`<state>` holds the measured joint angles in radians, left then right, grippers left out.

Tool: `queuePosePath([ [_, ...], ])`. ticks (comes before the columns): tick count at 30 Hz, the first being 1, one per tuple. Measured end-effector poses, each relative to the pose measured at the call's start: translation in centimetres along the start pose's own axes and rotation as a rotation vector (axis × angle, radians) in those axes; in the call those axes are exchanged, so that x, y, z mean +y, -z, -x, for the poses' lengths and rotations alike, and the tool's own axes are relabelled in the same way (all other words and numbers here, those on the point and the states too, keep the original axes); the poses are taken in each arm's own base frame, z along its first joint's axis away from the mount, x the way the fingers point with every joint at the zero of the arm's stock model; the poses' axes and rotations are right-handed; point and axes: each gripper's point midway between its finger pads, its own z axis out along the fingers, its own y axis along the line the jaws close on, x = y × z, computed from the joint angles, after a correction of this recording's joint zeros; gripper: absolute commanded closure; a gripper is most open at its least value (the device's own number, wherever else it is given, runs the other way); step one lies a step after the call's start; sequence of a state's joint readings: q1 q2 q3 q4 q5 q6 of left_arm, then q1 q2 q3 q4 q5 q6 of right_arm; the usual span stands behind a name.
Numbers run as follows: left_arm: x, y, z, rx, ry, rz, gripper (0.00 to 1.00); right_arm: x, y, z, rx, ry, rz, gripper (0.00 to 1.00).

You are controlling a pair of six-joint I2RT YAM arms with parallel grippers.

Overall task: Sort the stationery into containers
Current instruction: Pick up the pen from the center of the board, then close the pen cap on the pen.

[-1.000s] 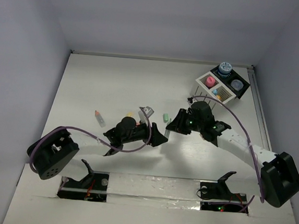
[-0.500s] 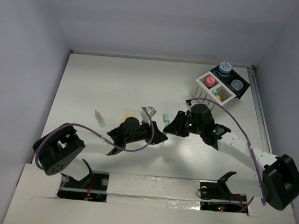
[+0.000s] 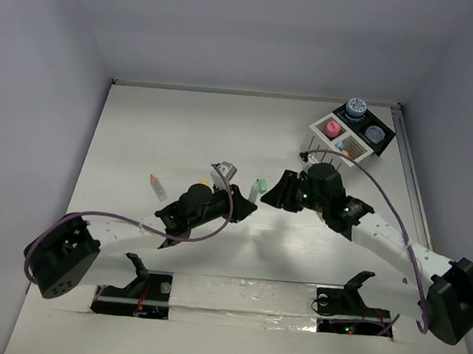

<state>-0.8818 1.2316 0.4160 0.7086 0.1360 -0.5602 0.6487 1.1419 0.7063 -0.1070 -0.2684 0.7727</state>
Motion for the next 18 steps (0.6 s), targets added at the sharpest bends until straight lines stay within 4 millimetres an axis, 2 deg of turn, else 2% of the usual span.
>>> queuePosePath([
  [5,1.8,1.7,3.4,-0.103,-0.038,0.106,1.0,0.2,0.5,2.5,-0.094,0.076,-0.038,0.55],
  [10,3.5,2.9,5.7,-0.176,-0.043,0.169,1.0,-2.3,-0.6,3.2,-0.124,0.131,-0.146,0.55],
  [14,4.7,3.8,5.3,-0.182,-0.038,0.186,1.0,-5.4,-3.0,3.4,-0.087,0.191,-0.274,0.54],
  [18,6.2,4.6,4.2,-0.169,-0.028,0.213,1.0,-7.1,-5.7,4.2,-0.037,0.265,-0.356,0.49],
])
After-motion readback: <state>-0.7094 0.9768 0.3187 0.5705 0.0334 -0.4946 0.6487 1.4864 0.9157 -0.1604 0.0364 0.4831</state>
